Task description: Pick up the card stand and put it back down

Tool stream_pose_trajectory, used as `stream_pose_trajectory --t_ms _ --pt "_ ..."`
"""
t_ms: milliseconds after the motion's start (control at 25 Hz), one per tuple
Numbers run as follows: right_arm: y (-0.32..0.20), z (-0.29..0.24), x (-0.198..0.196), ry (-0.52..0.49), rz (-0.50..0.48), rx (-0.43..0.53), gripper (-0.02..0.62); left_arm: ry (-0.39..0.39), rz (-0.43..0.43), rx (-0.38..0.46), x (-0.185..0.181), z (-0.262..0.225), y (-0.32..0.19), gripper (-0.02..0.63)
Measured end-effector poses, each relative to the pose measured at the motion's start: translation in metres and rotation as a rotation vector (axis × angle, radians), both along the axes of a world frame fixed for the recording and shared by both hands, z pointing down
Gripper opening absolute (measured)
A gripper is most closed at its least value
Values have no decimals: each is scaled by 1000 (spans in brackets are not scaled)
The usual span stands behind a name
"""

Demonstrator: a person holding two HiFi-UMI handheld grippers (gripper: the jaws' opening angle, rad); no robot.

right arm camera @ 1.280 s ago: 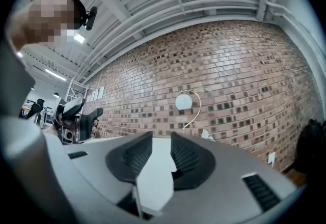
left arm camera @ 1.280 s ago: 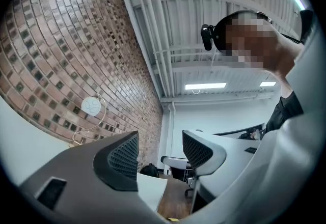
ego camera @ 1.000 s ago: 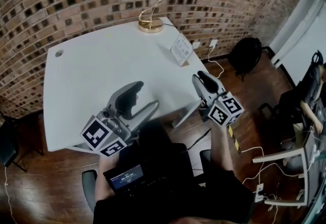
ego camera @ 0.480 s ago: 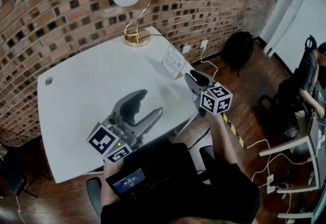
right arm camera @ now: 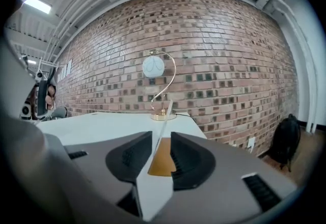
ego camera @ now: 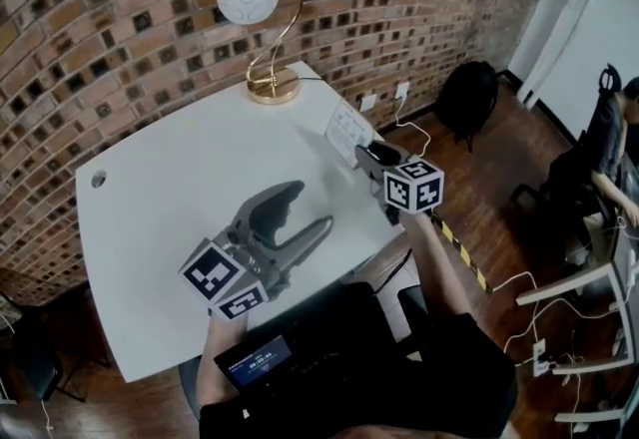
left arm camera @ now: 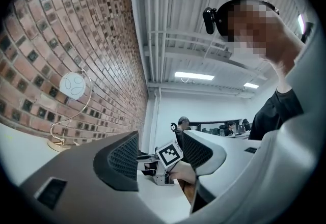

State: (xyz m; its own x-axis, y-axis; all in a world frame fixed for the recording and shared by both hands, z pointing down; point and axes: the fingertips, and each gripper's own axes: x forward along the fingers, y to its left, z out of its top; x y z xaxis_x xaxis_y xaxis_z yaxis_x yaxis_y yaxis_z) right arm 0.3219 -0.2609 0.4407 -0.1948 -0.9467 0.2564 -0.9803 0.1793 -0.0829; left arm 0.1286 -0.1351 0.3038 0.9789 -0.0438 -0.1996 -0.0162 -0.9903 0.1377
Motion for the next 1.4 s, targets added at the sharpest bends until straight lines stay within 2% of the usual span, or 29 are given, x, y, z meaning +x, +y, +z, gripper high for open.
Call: stream_pose_trajectory --t_ms 40,200,360,720,880,1000,1160,1400 --pt "-2 1 -1 -8 -5 -3 141 -3 6 -3 0 -1 -1 265" --pt "-6 0 -5 -36 -39 2 63 -35 21 5 -2 -3 -1 265" --pt "-3 -3 -8 -81 -66 9 31 -61 26 32 -8 -7 -2 264" --pt "-3 -23 -18 -227 -126 71 29 -75 -6 32 -32 -15 -21 265" --pt "-4 -28 -31 -314 -198 98 29 -76 -14 11 -37 -12 -28 265" --pt "-4 -51 -52 -311 -260 121 29 -79 -22 1 -40 -9 -34 265" --pt "-9 -64 -79 -372 -364 136 29 -74 -40 -19 -50 -8 -45 264" --pt "-23 -95 -128 -393 -506 156 28 -57 -85 -53 -69 -4 -68 264"
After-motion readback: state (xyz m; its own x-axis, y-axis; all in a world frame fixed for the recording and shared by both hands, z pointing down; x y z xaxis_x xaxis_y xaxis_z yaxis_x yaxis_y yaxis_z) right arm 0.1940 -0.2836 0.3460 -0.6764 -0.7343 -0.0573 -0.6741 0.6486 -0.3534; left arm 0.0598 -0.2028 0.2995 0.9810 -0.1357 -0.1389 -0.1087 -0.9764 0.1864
